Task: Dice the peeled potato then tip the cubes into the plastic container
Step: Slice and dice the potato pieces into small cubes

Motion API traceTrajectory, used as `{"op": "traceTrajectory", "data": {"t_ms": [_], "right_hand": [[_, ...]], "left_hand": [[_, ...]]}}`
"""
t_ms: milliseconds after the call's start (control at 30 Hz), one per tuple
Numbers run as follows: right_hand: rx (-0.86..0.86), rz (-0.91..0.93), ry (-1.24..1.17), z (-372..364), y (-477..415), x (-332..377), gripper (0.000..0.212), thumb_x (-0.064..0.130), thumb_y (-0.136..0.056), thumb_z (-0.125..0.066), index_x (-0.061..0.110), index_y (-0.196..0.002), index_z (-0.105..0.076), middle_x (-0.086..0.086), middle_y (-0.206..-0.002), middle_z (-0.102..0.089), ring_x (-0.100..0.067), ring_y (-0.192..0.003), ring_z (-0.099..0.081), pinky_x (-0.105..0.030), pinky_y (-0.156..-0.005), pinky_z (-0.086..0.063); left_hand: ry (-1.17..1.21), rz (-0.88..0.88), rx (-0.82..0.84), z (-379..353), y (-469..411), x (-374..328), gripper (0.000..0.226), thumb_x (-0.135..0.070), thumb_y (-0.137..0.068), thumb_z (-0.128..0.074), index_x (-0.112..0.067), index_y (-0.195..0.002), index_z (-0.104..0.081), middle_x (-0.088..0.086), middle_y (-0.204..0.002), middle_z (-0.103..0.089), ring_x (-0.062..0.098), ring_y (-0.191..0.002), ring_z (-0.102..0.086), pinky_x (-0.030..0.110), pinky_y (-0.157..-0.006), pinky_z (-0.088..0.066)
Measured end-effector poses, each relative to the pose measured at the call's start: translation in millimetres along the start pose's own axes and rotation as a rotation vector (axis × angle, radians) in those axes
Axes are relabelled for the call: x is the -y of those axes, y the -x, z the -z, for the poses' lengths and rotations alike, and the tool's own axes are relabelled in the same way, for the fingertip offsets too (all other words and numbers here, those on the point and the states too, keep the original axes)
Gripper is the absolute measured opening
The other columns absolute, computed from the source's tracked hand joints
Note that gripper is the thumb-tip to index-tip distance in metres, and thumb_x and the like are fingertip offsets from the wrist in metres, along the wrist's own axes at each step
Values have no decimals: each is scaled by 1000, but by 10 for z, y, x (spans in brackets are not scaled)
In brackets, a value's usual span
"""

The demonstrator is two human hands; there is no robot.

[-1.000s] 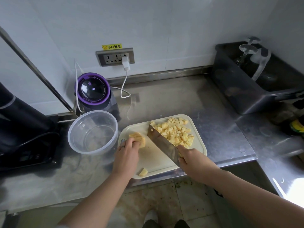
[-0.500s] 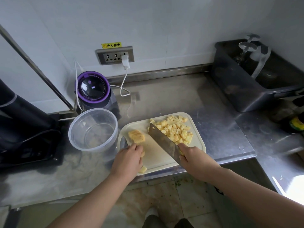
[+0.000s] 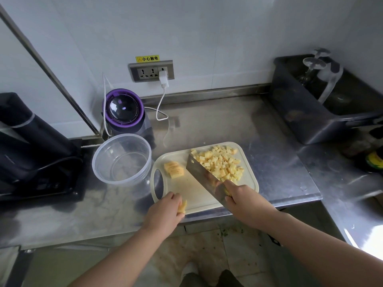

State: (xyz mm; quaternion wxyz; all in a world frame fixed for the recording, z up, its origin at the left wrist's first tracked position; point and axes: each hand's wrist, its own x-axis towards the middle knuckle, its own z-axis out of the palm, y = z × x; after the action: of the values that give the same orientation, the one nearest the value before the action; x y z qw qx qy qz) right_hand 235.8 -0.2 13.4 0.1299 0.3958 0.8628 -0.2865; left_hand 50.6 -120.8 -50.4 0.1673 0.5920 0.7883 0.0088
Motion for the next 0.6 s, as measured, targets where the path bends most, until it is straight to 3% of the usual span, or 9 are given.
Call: {"op": "traceTrajectory", "data": {"t_ms": [233,333,433,600], "right_hand": [[-3,0,39,-12,-16,-43,31,25,-104,-32,20,-135,-34,5,-87,-49,-7,-63,-50,-15,-49,-32],[-1,2,43,-1,-31,-52,31,25,-105,-31,20,-135,-34,3,-93,-48,-5,-62,-47,-14,-49,-32],[11,-12,38,8,-49,-77,32,26,-105,-31,21,-136,-34,3,-94,-49,-5,-63,-47,-15,-51,-34],[54,-39,28,-23,-70,-133,30,25,-103,-32,18,-132,-37,2,-85,-51,-10,-68,-53,-22,-55,-41]], "left_hand": [[132,72,-12,28,-101,28,16,-35,-93,-56,-22,-101,-50,-6,-101,-63,7,-81,-59,18,-72,-51],[276,103,30,53,-259,66,20,-29,-91,-60,-20,-109,-59,-7,-104,-65,6,-86,-58,17,-75,-45],[383,86,93,73,-432,94,19,-26,-90,-62,-15,-104,-66,-7,-101,-66,10,-92,-60,22,-81,-48],[464,50,207,69,-648,153,28,-17,-87,-66,-19,-115,-66,-6,-110,-66,10,-97,-60,26,-90,-50]]}}
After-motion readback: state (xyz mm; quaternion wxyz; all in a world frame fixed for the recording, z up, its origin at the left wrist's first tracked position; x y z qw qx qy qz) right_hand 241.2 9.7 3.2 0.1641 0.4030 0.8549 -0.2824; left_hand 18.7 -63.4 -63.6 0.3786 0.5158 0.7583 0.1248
